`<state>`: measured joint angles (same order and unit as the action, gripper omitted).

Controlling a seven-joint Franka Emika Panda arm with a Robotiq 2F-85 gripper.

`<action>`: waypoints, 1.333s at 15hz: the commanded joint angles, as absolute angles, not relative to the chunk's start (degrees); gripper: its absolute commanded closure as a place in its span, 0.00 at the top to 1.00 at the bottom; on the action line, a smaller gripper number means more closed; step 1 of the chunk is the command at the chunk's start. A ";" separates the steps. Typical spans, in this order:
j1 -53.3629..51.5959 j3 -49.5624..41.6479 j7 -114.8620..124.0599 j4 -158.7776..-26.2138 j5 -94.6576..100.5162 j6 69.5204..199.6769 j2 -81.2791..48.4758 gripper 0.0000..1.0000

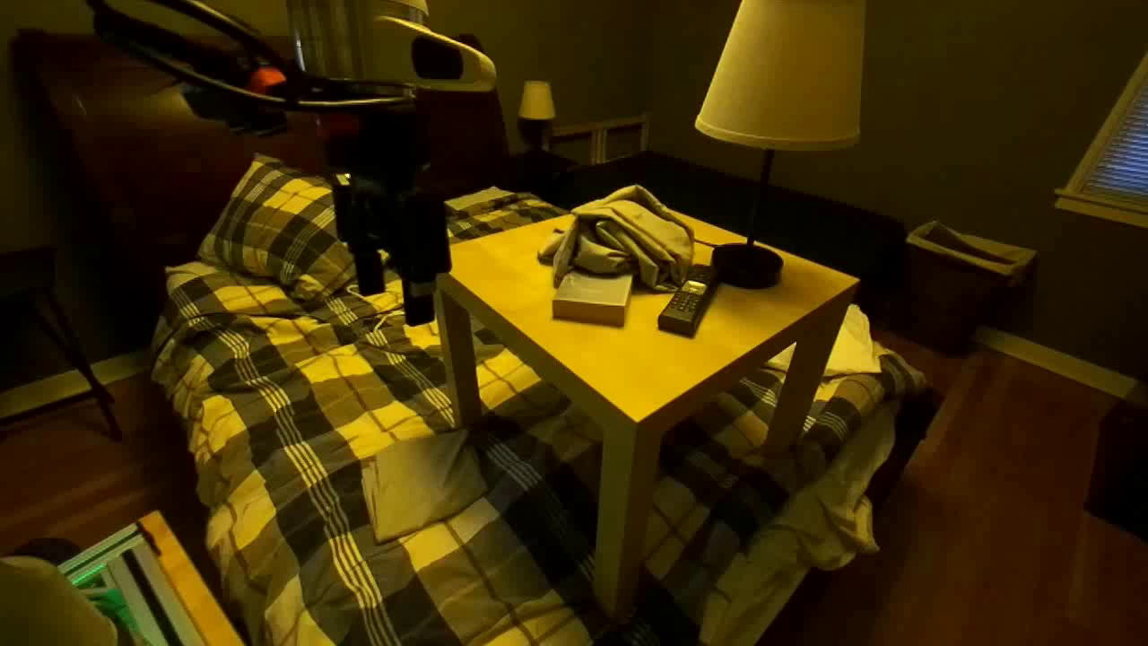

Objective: Turn on the lamp

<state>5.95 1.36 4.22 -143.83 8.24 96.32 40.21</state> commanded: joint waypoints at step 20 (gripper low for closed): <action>5.04 0.66 5.04 -142.93 8.44 97.65 38.70 1.00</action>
